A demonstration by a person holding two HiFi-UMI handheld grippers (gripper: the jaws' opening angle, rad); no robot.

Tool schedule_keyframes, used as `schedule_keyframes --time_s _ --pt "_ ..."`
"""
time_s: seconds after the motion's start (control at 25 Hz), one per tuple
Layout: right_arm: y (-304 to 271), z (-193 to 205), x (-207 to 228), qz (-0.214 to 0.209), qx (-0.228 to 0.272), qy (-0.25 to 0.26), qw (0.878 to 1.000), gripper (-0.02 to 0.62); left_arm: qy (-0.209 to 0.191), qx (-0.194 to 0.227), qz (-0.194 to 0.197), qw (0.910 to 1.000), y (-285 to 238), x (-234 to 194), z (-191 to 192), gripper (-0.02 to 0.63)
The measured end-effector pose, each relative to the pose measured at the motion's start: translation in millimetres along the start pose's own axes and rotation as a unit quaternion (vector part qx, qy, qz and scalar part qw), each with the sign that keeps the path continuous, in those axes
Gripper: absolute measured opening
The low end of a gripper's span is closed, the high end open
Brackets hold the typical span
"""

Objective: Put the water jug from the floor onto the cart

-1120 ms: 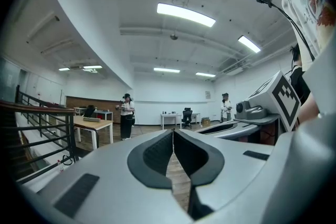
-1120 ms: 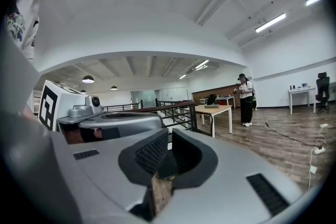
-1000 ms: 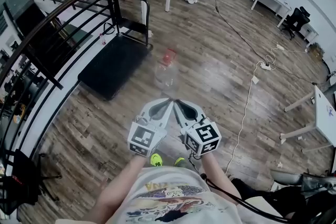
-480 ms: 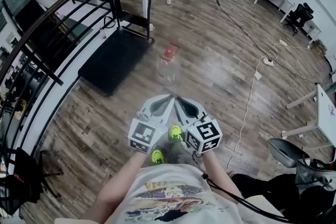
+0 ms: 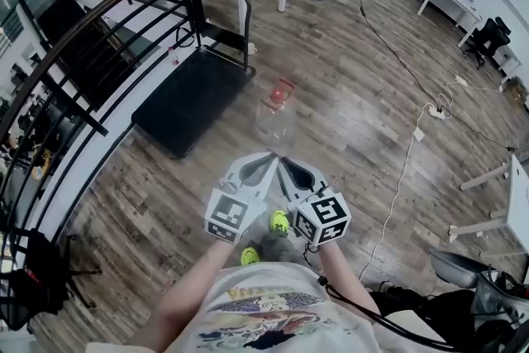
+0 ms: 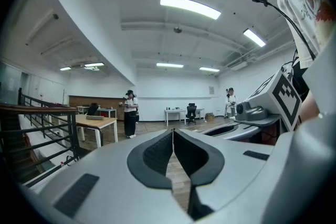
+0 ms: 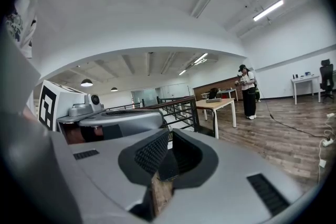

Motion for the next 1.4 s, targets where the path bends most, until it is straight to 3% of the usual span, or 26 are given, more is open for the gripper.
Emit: schedule_keyframes --time_s 0.84,1.4 --pt "-89 -40 152 -0.041 -0.027 -0.004 0.999 0.031 0.026 -0.021 -0.025 0.9991 -159 -69 -20 0.012" --pt "-118 -50 197 -0.073 -0.041 -0.005 0.997 0.031 0.03 -0.028 -0.045 0.9982 -207 -89 -29 0.012"
Point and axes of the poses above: the fingertips, and each gripper's own axes: y backward along the fingers, x to its right, z out of its underside, the point moved 7 cm from there along y, backward along the fingers, and after that the axes turned 8 degrees about -x, right-handed, at the moved point
